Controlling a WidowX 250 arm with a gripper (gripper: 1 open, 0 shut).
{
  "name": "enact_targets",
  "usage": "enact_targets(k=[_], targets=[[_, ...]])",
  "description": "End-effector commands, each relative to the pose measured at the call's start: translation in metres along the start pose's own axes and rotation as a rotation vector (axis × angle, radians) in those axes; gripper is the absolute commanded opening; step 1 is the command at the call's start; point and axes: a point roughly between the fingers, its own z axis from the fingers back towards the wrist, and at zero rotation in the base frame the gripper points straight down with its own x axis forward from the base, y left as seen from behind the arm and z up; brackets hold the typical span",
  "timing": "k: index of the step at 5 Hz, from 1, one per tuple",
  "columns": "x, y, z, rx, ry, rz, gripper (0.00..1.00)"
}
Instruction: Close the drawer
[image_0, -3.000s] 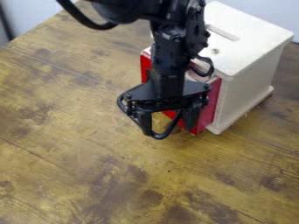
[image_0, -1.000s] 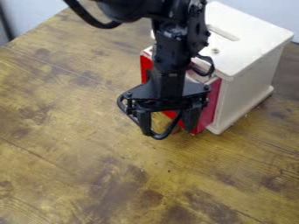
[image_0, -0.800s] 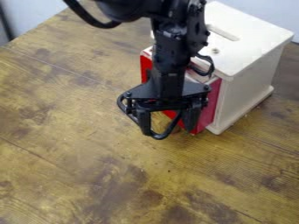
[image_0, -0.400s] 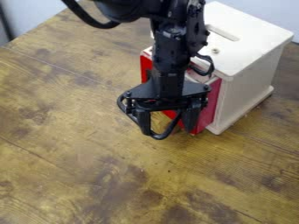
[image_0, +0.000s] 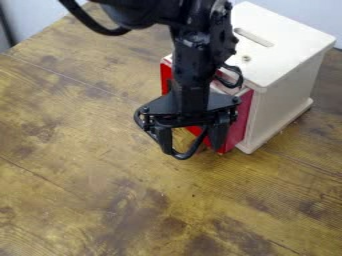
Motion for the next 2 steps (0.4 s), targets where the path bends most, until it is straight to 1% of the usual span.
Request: enact_targets(k=[1,2], targets=[[0.0267,0.0693,-0.0243,0.124,0.028,0.255,1.00],[0.0276,0.0726,-0.0237,0.164,0.054,0.303,1.00]])
